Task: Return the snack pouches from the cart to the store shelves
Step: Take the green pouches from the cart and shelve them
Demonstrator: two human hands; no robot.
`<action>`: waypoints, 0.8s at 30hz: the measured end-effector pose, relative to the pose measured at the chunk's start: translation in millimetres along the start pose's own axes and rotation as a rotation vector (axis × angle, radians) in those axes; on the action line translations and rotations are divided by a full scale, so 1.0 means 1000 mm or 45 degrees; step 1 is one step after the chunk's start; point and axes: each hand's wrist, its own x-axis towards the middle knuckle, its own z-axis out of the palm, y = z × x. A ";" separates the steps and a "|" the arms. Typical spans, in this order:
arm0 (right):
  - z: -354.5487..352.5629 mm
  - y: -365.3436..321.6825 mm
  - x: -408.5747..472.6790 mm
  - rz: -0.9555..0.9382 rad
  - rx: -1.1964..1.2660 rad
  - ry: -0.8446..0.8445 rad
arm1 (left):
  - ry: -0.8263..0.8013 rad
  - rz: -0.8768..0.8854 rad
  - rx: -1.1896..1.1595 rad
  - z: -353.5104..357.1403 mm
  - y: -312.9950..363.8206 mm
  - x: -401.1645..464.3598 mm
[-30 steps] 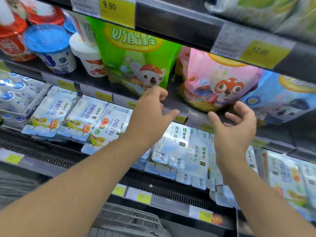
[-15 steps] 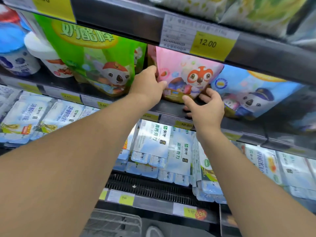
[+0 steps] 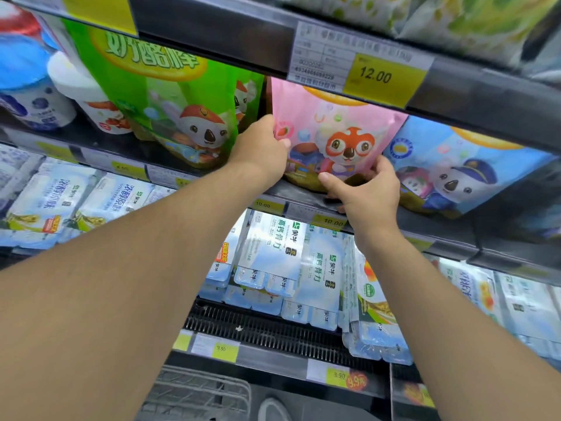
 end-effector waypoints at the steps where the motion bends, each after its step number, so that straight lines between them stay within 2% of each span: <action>1: 0.000 0.000 0.001 0.002 -0.022 0.005 | -0.005 -0.020 -0.028 0.002 -0.001 -0.002; 6: -0.001 0.002 0.000 0.043 -0.043 0.051 | 0.035 -0.061 -0.057 0.002 -0.003 -0.016; 10: -0.002 -0.004 -0.028 0.055 0.035 0.361 | 0.225 0.066 -0.006 -0.021 -0.029 -0.048; 11: 0.001 -0.006 -0.040 0.007 0.050 0.366 | 0.282 0.092 0.019 -0.031 -0.043 -0.055; 15: 0.045 -0.030 -0.072 -0.182 0.019 -0.095 | 0.544 -0.065 -0.027 -0.084 -0.091 -0.056; 17: 0.076 -0.047 -0.070 -0.230 -0.034 -0.246 | 0.583 -0.138 -0.048 -0.105 -0.104 -0.040; 19: 0.105 -0.062 -0.064 -0.249 -0.032 -0.312 | 0.532 -0.143 -0.040 -0.115 -0.107 -0.027; 24: 0.138 -0.075 -0.039 -0.262 -0.074 -0.266 | 0.542 -0.134 0.022 -0.111 -0.100 -0.006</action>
